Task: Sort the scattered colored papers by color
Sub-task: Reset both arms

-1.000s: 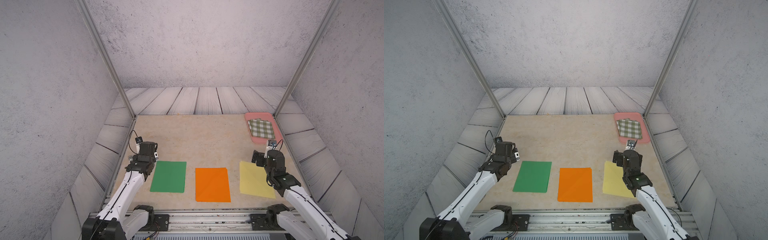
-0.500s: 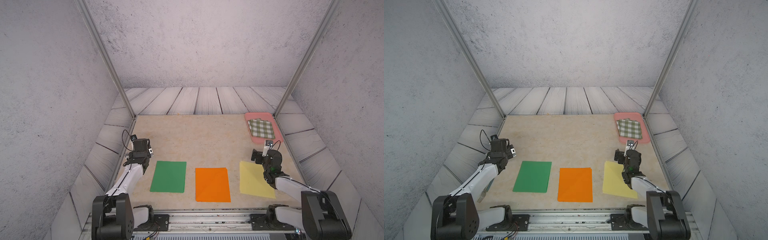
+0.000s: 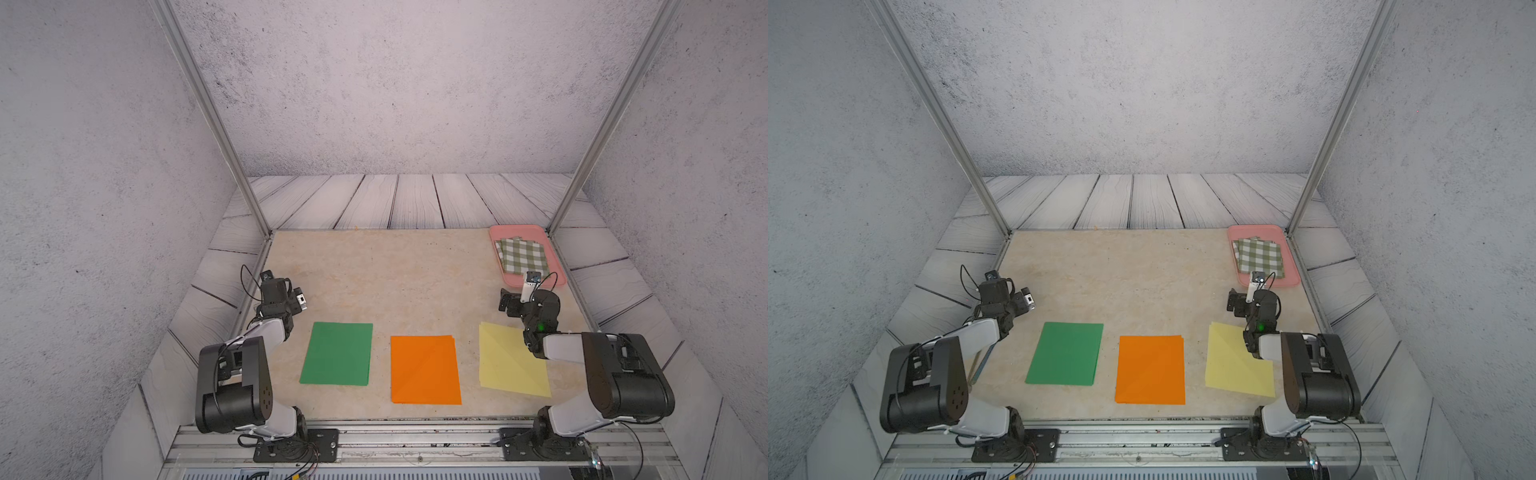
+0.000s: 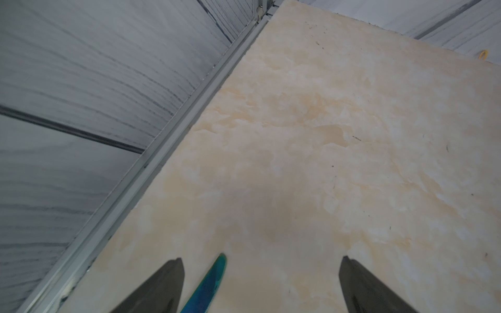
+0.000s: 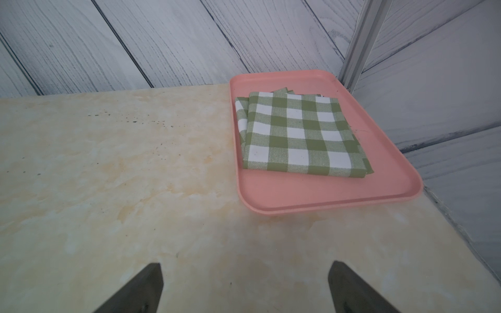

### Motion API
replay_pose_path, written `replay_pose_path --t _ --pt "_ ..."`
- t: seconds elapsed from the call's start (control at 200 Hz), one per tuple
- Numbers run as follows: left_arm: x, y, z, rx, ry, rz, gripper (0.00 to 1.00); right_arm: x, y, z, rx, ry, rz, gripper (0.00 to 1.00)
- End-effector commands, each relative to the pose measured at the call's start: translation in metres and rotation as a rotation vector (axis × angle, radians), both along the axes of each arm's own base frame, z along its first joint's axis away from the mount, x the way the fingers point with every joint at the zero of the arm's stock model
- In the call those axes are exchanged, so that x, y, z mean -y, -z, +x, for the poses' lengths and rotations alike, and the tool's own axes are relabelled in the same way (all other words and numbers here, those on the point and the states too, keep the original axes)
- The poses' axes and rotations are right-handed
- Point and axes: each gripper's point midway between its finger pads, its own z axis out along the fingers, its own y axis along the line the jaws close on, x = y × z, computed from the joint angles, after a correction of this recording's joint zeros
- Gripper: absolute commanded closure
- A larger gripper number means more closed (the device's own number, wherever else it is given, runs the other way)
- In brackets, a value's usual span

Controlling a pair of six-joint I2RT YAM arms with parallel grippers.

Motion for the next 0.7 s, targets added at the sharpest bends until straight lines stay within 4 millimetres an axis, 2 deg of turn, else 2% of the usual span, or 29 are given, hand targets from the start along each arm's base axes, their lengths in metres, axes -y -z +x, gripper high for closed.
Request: replay_pose_path --t 0.0,0.085,0.235,0.395,0.465,0.621,0.696 --pt "0.004 -0.018 0.021 0.074 0.038 -0.014 0.04 -0.002 0.002 0.002 -0.009 -0.016 0.010 0.01" --pt "0.022 -0.017 0.027 0.066 0.114 0.034 0.04 -0.004 0.002 0.003 -0.014 -0.025 0.007 0.01" --pt "0.055 -0.019 0.033 0.035 0.167 0.272 0.04 -0.004 0.003 0.003 -0.020 -0.030 0.006 0.01" --pt "0.050 -0.024 0.026 0.063 0.105 0.322 0.04 -0.005 0.003 0.002 -0.020 -0.031 0.007 0.01" --pt "0.060 -0.025 0.025 0.091 0.155 0.322 0.04 -0.004 0.003 0.002 -0.020 -0.031 0.008 0.01" --pt "0.064 -0.021 0.024 0.138 0.236 0.224 0.04 -0.004 0.003 0.002 -0.020 -0.031 0.007 0.01" --pt "0.071 -0.018 0.016 0.185 0.289 0.209 0.04 -0.004 0.002 0.002 -0.018 -0.031 0.007 0.01"
